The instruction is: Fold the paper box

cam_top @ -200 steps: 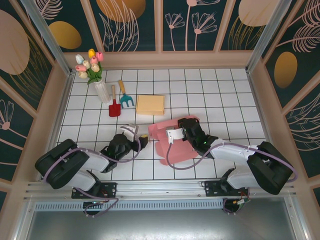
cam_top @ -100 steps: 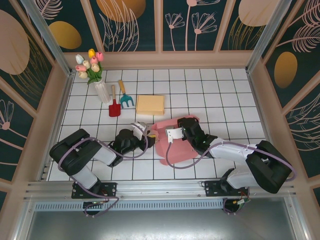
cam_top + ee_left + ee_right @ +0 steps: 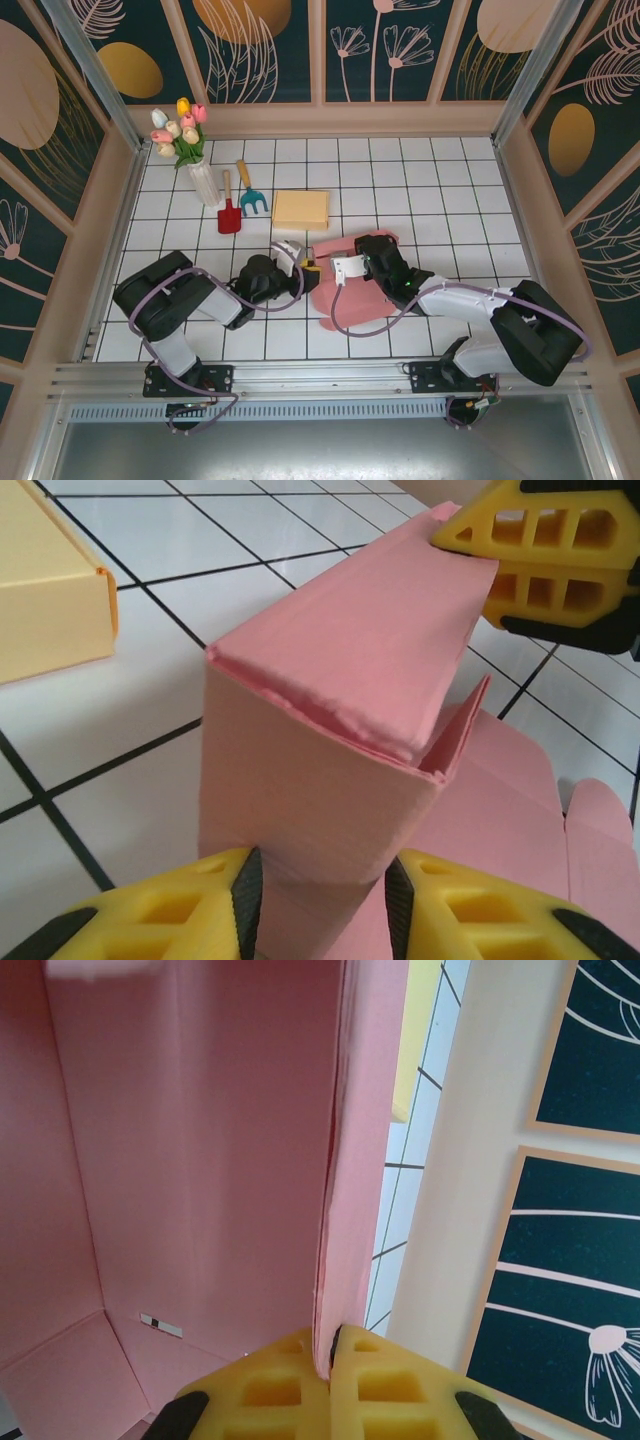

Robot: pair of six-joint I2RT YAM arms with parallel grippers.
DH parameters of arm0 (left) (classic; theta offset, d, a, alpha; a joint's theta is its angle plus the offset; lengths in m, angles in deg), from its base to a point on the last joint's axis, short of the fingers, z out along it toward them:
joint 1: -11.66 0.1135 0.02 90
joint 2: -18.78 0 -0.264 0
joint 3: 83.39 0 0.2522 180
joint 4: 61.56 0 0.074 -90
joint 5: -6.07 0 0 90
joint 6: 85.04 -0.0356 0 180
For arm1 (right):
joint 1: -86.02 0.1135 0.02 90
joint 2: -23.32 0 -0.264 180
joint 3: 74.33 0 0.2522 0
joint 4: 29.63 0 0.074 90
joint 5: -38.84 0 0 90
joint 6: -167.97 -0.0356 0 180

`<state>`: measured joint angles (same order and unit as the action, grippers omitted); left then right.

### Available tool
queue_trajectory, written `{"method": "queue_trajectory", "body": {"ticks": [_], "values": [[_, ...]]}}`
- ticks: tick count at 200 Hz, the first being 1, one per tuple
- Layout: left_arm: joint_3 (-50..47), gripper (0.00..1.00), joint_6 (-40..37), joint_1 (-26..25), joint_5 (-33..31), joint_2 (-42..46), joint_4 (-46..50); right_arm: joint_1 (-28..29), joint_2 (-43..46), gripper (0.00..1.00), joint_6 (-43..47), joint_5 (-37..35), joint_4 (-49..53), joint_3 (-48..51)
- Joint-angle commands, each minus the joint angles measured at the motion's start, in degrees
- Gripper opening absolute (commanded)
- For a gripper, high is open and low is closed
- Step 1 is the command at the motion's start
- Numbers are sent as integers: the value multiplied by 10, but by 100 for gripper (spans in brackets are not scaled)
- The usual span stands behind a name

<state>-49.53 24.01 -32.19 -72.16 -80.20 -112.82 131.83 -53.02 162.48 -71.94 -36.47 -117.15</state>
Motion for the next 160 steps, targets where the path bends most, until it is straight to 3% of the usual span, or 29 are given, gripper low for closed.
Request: {"method": "queue_trajectory", "body": {"ticks": [1, 40, 84, 131, 141, 160], "values": [[34, 43, 18, -26, -96, -7, 27, 2, -25, 0, -15, 19, 113, 16], [69, 46, 30, -38, -216, -27, 73, 3, -22, 0, -17, 19, 116, 16], [83, 48, 33, -43, -243, -47, 54, 3, -25, 0, -20, 21, 115, 16], [117, 45, 46, -61, -329, -89, 58, 3, -30, 0, -23, 19, 117, 14], [123, 42, 47, -65, -350, -96, 67, 3, -29, 0, -24, 17, 118, 15], [130, 18, 52, -66, -403, -102, 98, 2, -25, 0, -25, 17, 120, 14]]}}
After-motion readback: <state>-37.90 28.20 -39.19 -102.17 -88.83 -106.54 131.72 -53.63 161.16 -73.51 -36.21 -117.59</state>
